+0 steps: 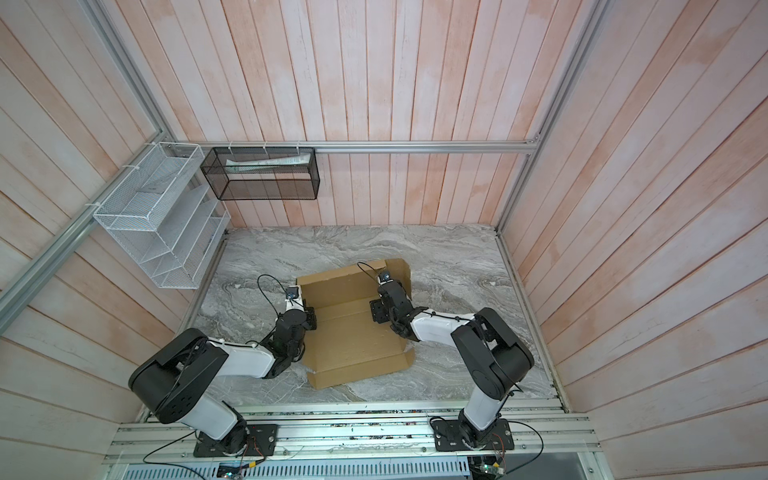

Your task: Fold the paper box

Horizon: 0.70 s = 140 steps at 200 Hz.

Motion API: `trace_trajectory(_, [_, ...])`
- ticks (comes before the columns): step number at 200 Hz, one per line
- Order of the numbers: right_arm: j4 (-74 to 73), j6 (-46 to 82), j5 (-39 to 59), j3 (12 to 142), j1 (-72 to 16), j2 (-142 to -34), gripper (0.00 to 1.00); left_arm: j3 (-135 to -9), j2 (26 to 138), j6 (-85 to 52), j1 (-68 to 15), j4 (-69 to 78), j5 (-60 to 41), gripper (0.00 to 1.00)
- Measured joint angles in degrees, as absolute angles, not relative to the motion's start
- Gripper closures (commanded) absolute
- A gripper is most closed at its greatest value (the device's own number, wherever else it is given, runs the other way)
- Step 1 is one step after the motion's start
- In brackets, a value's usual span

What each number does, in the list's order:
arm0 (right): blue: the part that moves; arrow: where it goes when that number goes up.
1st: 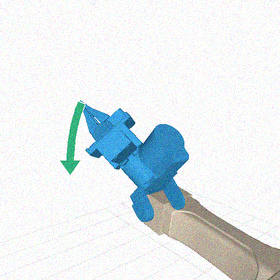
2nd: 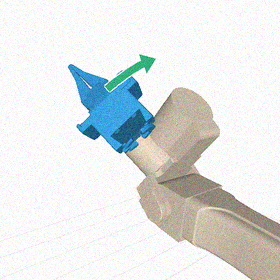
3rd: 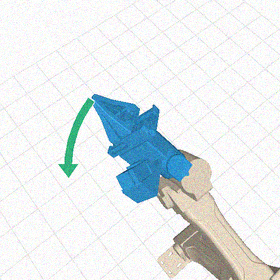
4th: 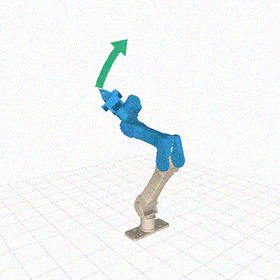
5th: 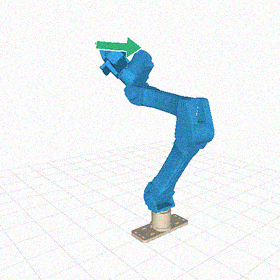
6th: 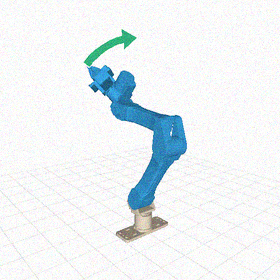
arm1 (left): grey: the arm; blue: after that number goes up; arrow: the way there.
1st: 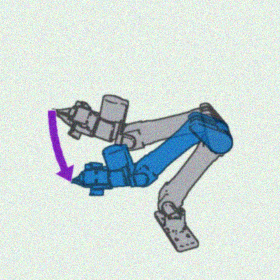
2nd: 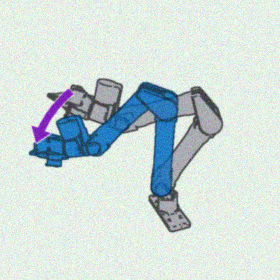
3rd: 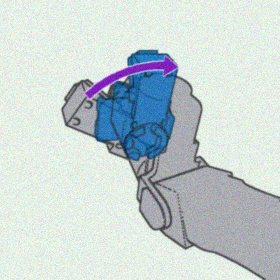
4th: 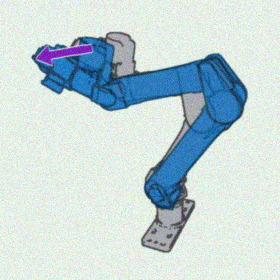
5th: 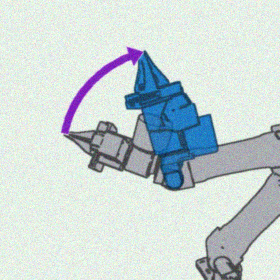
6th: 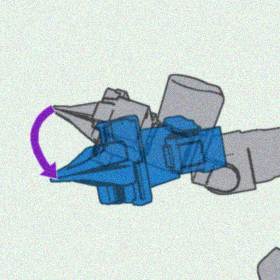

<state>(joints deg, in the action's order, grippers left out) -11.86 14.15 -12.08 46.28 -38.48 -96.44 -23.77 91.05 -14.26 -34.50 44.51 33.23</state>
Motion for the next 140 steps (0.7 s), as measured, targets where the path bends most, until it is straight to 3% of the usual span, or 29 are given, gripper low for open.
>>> trace_trajectory(79, [-6.72, 17.56, -12.6, 40.12, -38.79, -87.05, 0.27, -23.77, 91.02, -14.26, -34.5, 44.1, 33.23, 1.0])
trace_trajectory(96, [-4.69, 18.87, -12.6, 39.92, -39.16, -84.33, 0.42, -23.77, 90.83, -14.24, -34.5, 43.68, 33.23, 1.0])
trace_trajectory(114, [-2.85, 20.4, -12.58, 39.88, -39.35, -82.08, 0.71, -23.77, 90.32, -14.24, -34.5, 43.05, 33.23, 1.0])
trace_trajectory(140, [-1.23, 23.75, -12.62, 39.46, -39.35, -81.3, 0.86, -23.77, 89.52, -14.24, -34.5, 42.78, 33.23, 1.0])
